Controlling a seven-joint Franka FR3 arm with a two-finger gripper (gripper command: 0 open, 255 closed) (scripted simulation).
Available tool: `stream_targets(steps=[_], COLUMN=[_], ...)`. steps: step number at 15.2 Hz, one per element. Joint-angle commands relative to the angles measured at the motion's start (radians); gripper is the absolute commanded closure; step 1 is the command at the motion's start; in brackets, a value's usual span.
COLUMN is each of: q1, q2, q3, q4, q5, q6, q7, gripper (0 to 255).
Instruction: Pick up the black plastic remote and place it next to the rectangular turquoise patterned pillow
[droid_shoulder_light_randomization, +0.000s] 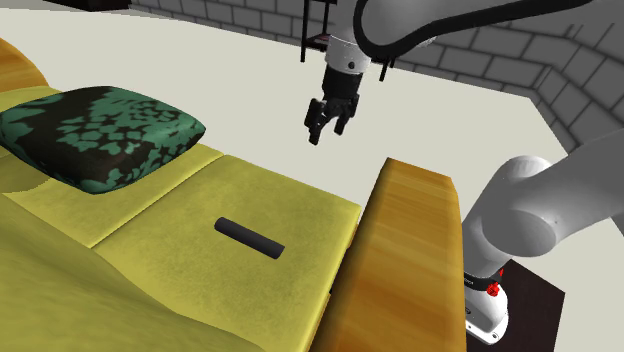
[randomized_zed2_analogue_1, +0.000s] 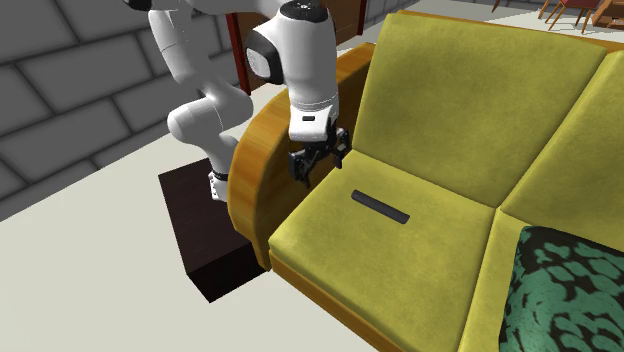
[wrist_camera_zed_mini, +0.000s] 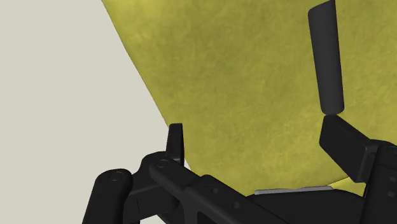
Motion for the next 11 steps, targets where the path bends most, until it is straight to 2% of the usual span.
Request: stream_targets(steps=[1, 6, 11], q1=[0.018, 0.056, 0.087], q2=[0.054, 0.187, 0.339], q3=[0.031, 0.103, 0.173], q4=[-0.001, 0.004, 0.033], q5=[0.009, 0.018, -0.002], q6=[0.053, 0.172, 0.285], q7=[0.011, 0.041, 0.084], gripper=[0, 0, 0])
